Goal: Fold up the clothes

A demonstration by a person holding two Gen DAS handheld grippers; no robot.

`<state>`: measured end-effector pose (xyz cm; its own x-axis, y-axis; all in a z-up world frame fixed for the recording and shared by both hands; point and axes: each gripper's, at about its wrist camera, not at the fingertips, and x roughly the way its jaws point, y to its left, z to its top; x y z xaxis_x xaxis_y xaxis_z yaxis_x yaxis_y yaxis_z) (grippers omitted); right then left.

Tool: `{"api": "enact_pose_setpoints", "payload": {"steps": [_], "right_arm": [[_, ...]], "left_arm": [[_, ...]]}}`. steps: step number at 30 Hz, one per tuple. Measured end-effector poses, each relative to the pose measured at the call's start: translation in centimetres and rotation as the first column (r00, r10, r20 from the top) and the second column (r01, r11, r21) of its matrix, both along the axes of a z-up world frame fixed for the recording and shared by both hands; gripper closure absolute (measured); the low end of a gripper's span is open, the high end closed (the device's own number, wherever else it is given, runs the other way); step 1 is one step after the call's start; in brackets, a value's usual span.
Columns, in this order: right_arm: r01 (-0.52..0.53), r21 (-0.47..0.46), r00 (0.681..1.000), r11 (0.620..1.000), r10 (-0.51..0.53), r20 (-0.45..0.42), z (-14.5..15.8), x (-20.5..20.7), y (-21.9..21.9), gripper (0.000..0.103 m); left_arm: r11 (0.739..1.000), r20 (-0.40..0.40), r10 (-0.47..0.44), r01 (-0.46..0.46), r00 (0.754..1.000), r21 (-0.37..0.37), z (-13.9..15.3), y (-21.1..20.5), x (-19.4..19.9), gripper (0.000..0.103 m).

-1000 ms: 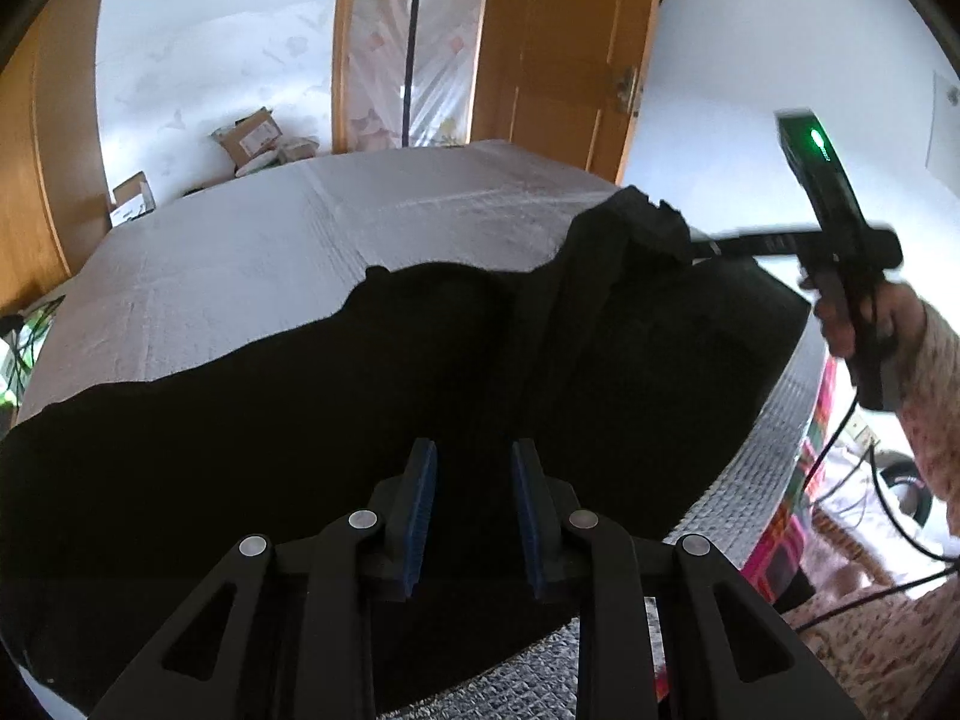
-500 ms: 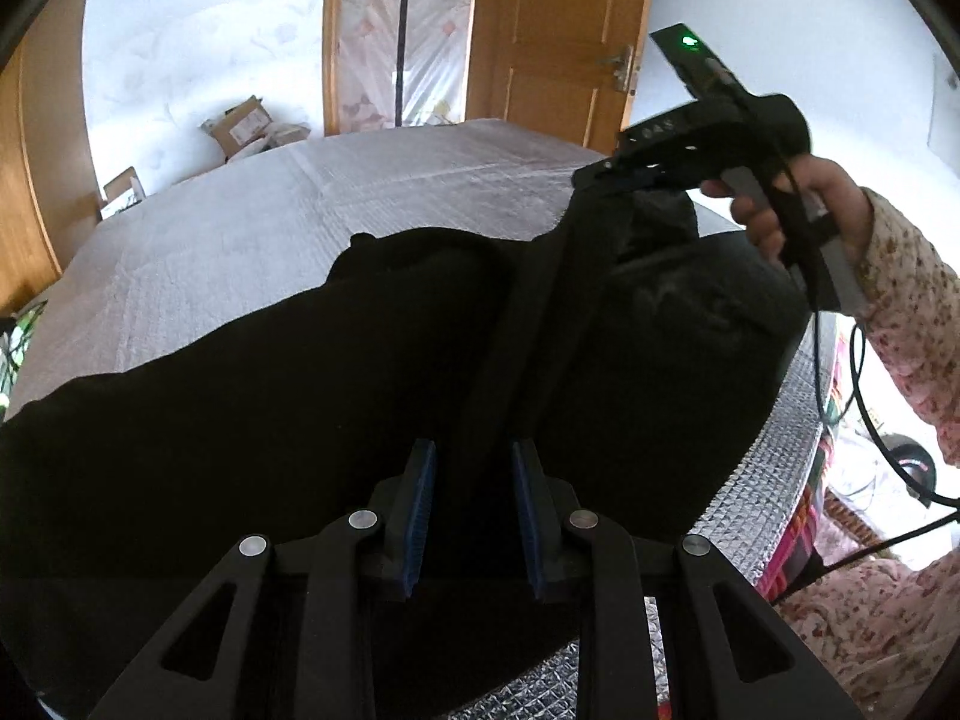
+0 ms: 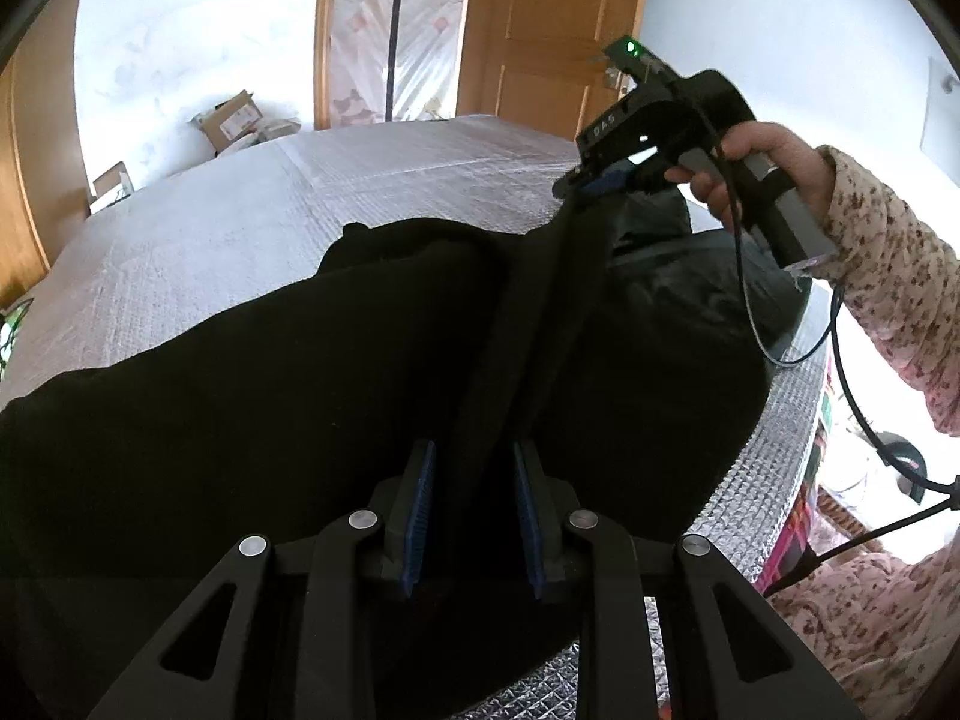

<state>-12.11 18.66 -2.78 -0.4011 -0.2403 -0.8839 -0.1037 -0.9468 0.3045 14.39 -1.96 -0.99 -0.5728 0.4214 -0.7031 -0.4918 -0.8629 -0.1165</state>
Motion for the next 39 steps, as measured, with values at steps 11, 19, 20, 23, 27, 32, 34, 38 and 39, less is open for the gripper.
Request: {"api": "enact_pose_setpoints", "payload": {"steps": [11, 19, 20, 23, 27, 32, 34, 38, 39], "right_arm": [[0.01, -0.03, 0.991, 0.999, -0.014, -0.131, 1.9, 2.6, 1.1, 0.1], [0.049, -0.072, 0.963, 0.996, -0.066, -0.262, 4.9, 6.8, 3.1, 0.1], [0.055, -0.073, 0.958, 0.996, -0.073, -0.276, 5.2, 7.4, 3.2, 0.1], [0.079, -0.089, 0.95, 0.993, -0.102, -0.296, 5.3, 8.8, 4.1, 0.1], [0.111, -0.107, 0.938, 0.988, -0.139, -0.317, 5.0, 11.0, 5.2, 0.1], [0.142, -0.126, 0.926, 0.982, -0.177, -0.334, 4.5, 13.8, 6.2, 0.1], [0.152, -0.127, 0.923, 0.98, -0.187, -0.337, 4.2, 14.5, 6.5, 0.1], [0.167, -0.145, 0.917, 0.975, -0.208, -0.341, 3.5, 16.3, 7.6, 0.1], [0.169, -0.154, 0.917, 0.973, -0.213, -0.338, 3.3, 16.4, 7.8, 0.1]], "left_arm": [[0.999, 0.008, 0.045, -0.045, 0.999, 0.009, 0.1, -0.3, -0.5, 0.076], [0.996, -0.005, 0.086, -0.086, 0.996, 0.01, 0.5, -0.3, -0.5, 0.077], [0.996, -0.006, 0.089, -0.089, 0.996, 0.009, 0.6, -0.3, -0.5, 0.077], [0.995, -0.01, 0.096, -0.096, 0.995, 0.009, 0.7, -0.2, -0.5, 0.077], [0.995, -0.027, 0.104, -0.103, 0.994, 0.008, 1.1, -0.2, -0.1, 0.083], [0.993, -0.032, 0.114, -0.114, 0.993, 0.012, 1.2, 0.0, 0.1, 0.085], [0.994, -0.034, 0.112, -0.112, 0.993, 0.009, 1.2, 0.1, 0.1, 0.086], [0.995, -0.05, 0.099, -0.1, 0.994, -0.011, 1.3, 0.6, 0.2, 0.089], [0.995, -0.047, 0.1, -0.101, 0.994, -0.011, 1.2, 0.6, 0.1, 0.09]]}}
